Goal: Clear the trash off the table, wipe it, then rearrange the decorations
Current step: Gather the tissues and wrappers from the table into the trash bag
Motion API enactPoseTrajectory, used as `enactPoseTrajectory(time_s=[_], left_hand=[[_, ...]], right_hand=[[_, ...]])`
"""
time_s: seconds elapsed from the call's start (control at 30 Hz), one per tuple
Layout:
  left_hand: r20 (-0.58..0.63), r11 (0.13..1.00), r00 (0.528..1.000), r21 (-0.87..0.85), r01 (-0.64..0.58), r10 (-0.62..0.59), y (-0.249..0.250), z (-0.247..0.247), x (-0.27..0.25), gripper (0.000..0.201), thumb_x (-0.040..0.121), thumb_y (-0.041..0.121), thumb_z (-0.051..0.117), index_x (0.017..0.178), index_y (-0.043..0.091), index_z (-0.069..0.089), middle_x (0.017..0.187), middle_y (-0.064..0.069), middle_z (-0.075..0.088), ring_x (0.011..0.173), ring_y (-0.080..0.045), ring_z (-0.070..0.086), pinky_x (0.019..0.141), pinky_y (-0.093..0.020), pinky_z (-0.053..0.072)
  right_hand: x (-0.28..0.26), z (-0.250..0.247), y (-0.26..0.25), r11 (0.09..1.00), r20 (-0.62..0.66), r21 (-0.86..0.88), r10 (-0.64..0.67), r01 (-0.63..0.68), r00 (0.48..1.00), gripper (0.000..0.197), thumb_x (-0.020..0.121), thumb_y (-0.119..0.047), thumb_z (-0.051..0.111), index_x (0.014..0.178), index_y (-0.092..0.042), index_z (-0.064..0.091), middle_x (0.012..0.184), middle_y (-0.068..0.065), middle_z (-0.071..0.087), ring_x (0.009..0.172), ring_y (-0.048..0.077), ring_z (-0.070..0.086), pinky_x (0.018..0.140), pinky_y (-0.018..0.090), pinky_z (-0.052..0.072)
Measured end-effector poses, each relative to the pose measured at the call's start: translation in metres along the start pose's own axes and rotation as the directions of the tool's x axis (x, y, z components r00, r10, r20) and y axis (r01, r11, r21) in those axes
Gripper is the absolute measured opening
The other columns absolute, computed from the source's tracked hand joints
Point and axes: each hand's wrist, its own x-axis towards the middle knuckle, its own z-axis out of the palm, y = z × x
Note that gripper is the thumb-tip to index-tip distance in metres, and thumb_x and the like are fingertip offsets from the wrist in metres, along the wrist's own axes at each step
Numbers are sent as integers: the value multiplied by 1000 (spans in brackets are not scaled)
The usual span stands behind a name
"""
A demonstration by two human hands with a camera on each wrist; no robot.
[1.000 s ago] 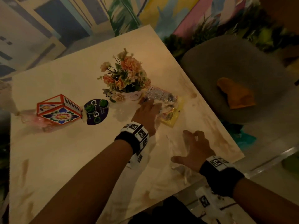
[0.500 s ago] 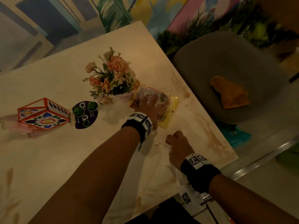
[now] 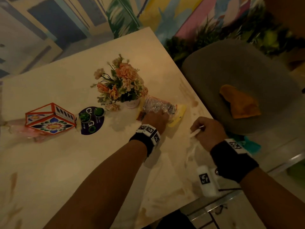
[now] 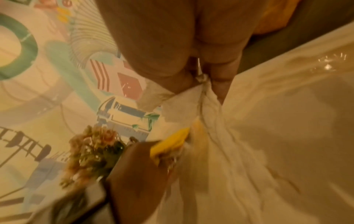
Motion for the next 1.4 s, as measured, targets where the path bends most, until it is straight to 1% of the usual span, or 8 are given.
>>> enactPoseTrajectory(time_s=[0.17,0.27,0.33,0.6,0.8,0.97,1.17,1.4], left_hand=[[-26,992,996,-96,-85,83,-6,13,-42,28,92,13,41,117,19,52,117,-7,60,99,-31,59,77,-31,43],[-70,948,997,-315,-36,14,-16,23,-67,36,90,14,45,122,26,57,126,-2,59,114,-27,55,91,-32,42],[-95,859,990,-510,45,-109,-27,28,-82,32,89,17,52,118,27,64,127,0,61,119,-24,53,100,-31,40],[-114,407,827,-902,146,-551,-78,27,-131,25,83,-6,54,91,10,71,84,-3,69,76,-19,62,65,-20,52],[-223,403,688,-908,111,-691,-110,22,-166,38,78,-12,51,107,5,70,108,-10,69,101,-25,63,94,-34,47],[-142,287,557,-940,184,-819,-120,17,-193,26,81,-10,52,100,-5,67,95,-10,65,86,-20,59,81,-28,42],[-94,228,504,-951,210,-859,-148,30,-240,27,79,-8,56,102,-3,68,91,-7,64,83,-20,59,80,-30,44],[-82,212,465,-949,233,-882,-210,61,-317,27,81,-6,58,107,-4,66,93,-7,62,84,-19,57,78,-26,41]], right_hand=[[20,-23,-23,998,-57,67,-8,12,998,23,73,13,57,71,-8,65,76,7,63,70,17,55,67,24,40],[30,-24,-36,992,-42,124,-14,20,999,32,73,17,52,63,-13,57,66,5,56,64,19,54,51,23,43],[35,-23,-44,988,-11,155,-2,4,1000,35,76,18,46,62,-14,54,64,4,54,61,20,55,43,23,45],[36,-12,-76,982,58,188,-12,1,998,32,84,9,34,65,-11,51,63,0,47,58,10,44,53,20,33],[26,2,-95,974,101,223,0,-23,995,33,80,7,38,55,-15,47,59,7,45,56,21,39,52,23,32],[12,15,-112,971,161,238,-42,3,986,24,76,-2,48,55,-15,47,60,9,43,56,24,38,49,22,32],[-22,42,-146,972,167,140,-209,187,964,43,61,-37,57,67,5,49,63,13,41,61,27,43,59,42,39],[-69,111,-193,932,250,-51,-336,359,908,53,85,-49,58,54,-18,27,56,0,26,54,20,31,56,34,21]])
